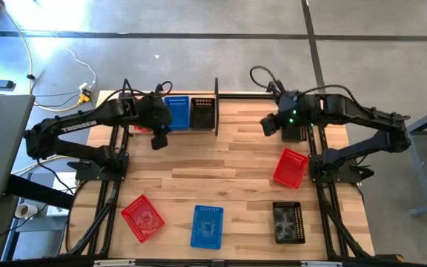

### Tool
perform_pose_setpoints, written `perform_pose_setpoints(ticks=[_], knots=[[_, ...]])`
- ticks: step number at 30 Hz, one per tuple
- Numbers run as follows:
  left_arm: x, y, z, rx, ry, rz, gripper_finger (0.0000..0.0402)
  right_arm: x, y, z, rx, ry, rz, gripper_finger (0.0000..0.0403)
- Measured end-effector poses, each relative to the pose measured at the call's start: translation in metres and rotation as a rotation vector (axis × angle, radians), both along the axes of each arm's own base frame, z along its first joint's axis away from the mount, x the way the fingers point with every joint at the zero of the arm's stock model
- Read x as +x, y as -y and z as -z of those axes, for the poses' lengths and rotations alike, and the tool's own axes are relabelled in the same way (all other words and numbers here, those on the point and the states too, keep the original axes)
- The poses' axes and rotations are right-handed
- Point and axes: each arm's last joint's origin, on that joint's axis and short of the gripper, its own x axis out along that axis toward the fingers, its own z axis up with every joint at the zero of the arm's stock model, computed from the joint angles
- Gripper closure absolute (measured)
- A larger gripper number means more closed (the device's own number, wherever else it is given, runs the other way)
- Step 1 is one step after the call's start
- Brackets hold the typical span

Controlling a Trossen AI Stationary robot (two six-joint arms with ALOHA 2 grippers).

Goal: Stack baskets on shelf by color
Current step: Stack the right red bin on the other red bin

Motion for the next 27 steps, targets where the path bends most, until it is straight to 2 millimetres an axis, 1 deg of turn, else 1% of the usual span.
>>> perform_pose_setpoints(ticks=[7, 14, 21, 27], knots=[[-0.002, 0.023, -0.011, -0.035, 0.090, -0.002, 0.0265, -0.006, -0.026, 0.018, 0.134, -0.100, 0.086, 0.0269], [0.000, 0.043, -0.016, -0.053, 0.121, 0.066, 0.0265, -0.010, -0.048, 0.054, 0.276, -0.202, 0.241, 0.0269], [0.003, 0.053, -0.016, -0.030, 0.112, 0.104, 0.0266, -0.017, -0.071, 0.085, 0.358, -0.300, 0.306, 0.0269], [0.005, 0.059, -0.016, -0.030, 0.111, 0.136, 0.0264, -0.027, -0.085, 0.114, 0.416, -0.391, 0.413, 0.0269]])
